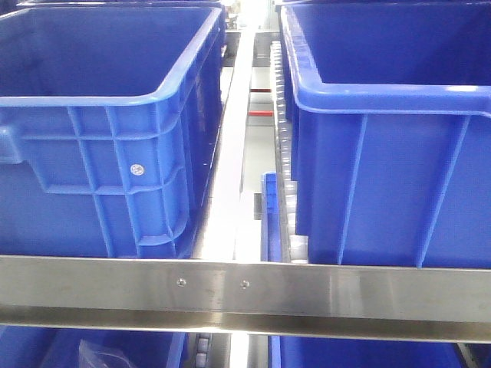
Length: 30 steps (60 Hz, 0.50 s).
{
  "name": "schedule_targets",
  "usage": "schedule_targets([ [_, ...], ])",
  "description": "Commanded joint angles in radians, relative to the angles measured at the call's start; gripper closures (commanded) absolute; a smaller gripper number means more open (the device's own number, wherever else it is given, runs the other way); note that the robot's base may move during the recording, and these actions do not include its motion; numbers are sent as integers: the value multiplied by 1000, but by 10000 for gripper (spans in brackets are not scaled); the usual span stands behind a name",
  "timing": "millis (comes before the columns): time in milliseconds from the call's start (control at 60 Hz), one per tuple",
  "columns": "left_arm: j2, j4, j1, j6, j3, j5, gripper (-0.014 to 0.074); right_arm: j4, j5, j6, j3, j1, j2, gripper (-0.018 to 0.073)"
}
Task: Pick red cube and place on left shelf
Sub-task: 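Position the right gripper with the cube over a blue shelf bin, then lower the red cube into the blue bin and open the right gripper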
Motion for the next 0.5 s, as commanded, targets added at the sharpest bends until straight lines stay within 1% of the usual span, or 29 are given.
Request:
schedule_targets([
  [0, -16, -3, 0, -1, 23, -87, 495, -4, -82, -6, -26, -1, -1, 513],
  [100, -16, -3, 0, -1, 23, -87, 495, -4, -89, -6, -26, -1, -1, 513],
  [283, -16, -3, 0, -1, 23, -87, 495, -16, -180, -6, -26, -1, 24, 513],
  [483, -16, -3, 0, -1, 23, -87, 495, -93, -281, -6, -30, -2, 151, 513],
])
